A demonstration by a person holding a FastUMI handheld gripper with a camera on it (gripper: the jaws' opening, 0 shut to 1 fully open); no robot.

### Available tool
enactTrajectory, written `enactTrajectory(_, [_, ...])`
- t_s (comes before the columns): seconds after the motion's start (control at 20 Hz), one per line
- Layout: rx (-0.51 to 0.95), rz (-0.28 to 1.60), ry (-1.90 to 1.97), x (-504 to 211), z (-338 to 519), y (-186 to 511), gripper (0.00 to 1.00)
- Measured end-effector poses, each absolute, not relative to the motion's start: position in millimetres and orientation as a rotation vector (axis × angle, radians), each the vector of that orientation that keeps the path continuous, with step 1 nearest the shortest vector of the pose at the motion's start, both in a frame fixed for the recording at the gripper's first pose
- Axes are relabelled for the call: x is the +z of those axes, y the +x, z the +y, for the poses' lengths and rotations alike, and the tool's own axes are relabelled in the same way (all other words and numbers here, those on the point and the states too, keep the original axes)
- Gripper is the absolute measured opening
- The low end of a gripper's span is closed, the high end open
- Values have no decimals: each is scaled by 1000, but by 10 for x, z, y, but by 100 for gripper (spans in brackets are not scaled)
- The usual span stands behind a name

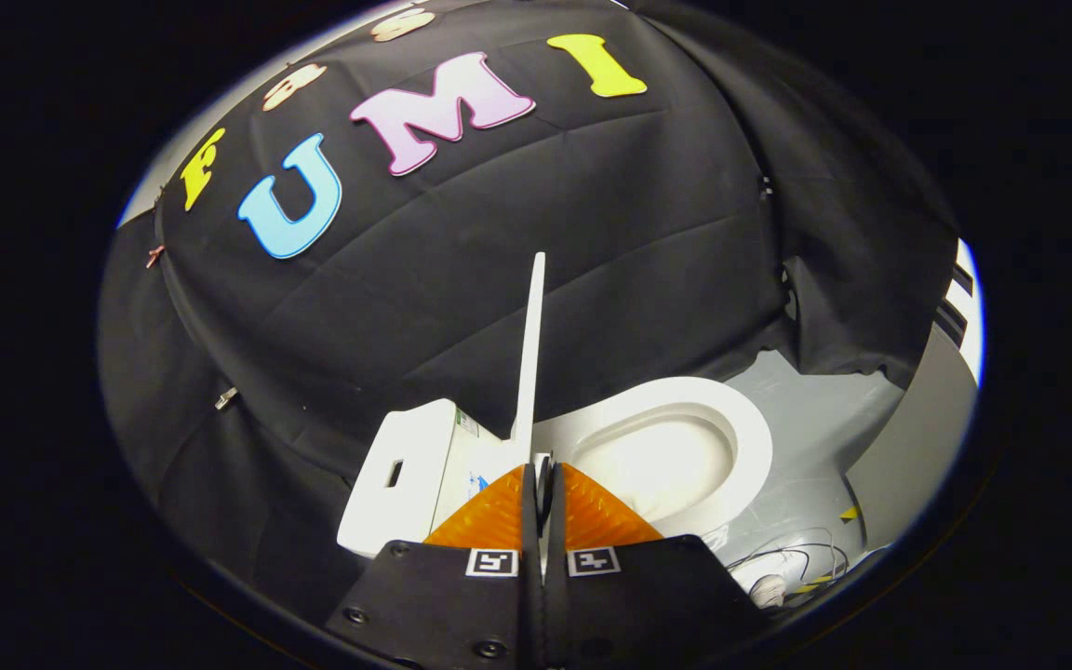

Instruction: Open the toilet lid.

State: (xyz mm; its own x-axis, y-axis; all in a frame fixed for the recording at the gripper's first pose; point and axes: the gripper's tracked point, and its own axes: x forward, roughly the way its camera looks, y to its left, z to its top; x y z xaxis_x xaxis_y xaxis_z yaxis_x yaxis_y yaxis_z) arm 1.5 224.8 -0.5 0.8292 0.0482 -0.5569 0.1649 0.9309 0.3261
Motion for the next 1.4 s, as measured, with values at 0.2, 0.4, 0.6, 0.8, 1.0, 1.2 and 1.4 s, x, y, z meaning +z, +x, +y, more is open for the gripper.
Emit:
enactTrajectory(0.2, [-75,596,301,77,2520,40,5])
enactTrajectory(0.4, [-89,593,238,157,2813,61,5])
enactTrajectory(0.6, [-100,586,194,204,3074,91,5])
enactTrajectory(0.8, [-105,589,149,226,3336,117,5])
enactTrajectory(1.0, [-116,591,105,230,3608,145,5])
enactTrajectory(1.2, [-152,596,82,209,3850,167,5])
enactTrajectory(1.4, [-152,597,27,202,4155,156,5])
